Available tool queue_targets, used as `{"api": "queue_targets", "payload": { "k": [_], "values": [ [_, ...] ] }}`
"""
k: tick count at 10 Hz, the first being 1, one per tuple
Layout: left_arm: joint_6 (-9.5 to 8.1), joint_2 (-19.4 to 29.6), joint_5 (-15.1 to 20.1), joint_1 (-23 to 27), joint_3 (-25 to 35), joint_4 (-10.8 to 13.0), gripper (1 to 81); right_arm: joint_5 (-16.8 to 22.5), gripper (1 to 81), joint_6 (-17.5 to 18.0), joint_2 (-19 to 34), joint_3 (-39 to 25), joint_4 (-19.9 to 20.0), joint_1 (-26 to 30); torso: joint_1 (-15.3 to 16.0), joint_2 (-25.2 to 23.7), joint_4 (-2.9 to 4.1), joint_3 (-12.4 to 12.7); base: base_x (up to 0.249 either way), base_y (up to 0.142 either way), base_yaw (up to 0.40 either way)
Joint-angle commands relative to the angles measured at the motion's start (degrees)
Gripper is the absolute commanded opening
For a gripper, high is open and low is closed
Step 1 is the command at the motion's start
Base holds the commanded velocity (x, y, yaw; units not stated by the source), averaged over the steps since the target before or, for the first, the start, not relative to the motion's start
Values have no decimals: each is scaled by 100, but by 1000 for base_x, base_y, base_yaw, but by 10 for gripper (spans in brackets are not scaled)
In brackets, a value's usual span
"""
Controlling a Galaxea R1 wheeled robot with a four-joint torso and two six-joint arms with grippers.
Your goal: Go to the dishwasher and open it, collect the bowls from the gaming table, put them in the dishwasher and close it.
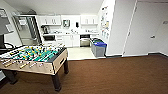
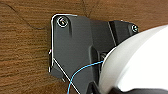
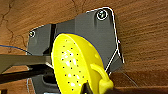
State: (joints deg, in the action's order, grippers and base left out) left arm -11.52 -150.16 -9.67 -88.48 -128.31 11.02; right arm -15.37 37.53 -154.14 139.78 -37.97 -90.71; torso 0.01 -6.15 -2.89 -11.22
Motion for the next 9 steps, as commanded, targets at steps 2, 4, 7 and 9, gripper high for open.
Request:
{"api": "queue_targets", "payload": {
  "k": [2,4,7,9],
  "values": [
    [44,162,220,204,77,84,10,166,10,8,170,22,-87,198,0,0,0,0,168,0,0],
    [45,153,220,203,77,84,10,166,10,8,170,22,-87,198,0,0,0,0,168,0,0],
    [45,153,220,203,77,84,10,175,10,8,170,22,-87,215,2,0,0,0,168,0,0],
    [45,153,220,203,77,84,10,175,10,8,170,22,-87,224,0,0,0,0,168,0,0]
  ]
}}
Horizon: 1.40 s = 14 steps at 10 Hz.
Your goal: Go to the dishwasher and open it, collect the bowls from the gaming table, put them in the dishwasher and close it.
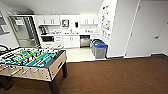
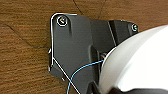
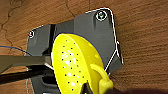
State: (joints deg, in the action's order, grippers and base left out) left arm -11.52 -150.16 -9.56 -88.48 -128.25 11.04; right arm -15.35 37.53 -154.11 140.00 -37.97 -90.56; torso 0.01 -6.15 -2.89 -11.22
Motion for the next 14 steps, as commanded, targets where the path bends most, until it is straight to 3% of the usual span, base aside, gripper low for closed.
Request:
{"api": "queue_targets", "payload": {
  "k": [1,4,10,14],
  "values": [
    [45,144,209,203,71,82,10,172,10,8,159,0,-87,209,0,0,0,0,168,0,0],
    [45,144,209,203,71,82,10,172,10,8,159,0,-87,218,5,2,0,0,168,0,0],
    [45,109,209,203,71,82,10,172,10,0,159,0,-87,209,2,2,0,0,168,-71,0],
    [45,118,182,203,71,82,10,172,10,8,150,0,-87,200,2,2,0,0,164,0,0]
  ]
}}
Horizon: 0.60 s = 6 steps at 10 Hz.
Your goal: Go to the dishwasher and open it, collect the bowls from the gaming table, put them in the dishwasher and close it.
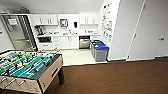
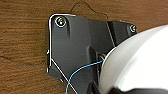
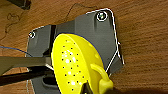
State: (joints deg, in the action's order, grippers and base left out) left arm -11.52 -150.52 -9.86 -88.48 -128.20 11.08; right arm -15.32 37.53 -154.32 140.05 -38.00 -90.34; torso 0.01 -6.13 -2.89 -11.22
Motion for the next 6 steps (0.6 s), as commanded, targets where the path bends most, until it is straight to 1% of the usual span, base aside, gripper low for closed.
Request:
{"api": "queue_targets", "payload": {
  "k": [1,6],
  "values": [
    [45,153,213,203,66,78,10,170,10,8,171,4,-85,179,0,0,0,0,163,0,0],
    [45,162,213,203,66,78,10,170,10,-1,162,4,-85,187,0,0,0,0,163,0,0]
  ]
}}
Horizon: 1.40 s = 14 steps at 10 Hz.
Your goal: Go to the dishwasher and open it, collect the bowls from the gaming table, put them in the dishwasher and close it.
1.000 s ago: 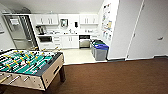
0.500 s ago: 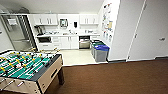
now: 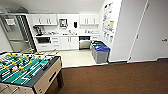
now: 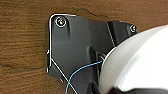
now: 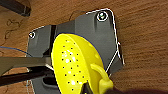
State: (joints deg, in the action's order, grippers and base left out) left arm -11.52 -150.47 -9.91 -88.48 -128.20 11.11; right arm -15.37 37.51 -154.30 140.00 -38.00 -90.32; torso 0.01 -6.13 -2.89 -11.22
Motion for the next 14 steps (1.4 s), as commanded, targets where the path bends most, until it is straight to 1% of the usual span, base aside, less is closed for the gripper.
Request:
{"api": "queue_targets", "payload": {
  "k": [1,14],
  "values": [
    [45,148,218,195,66,76,10,175,10,2,160,18,-85,177,0,0,0,0,163,0,0],
    [45,113,209,195,58,85,10,236,10,-16,116,18,-85,211,-1,0,0,0,163,0,0]
  ]
}}
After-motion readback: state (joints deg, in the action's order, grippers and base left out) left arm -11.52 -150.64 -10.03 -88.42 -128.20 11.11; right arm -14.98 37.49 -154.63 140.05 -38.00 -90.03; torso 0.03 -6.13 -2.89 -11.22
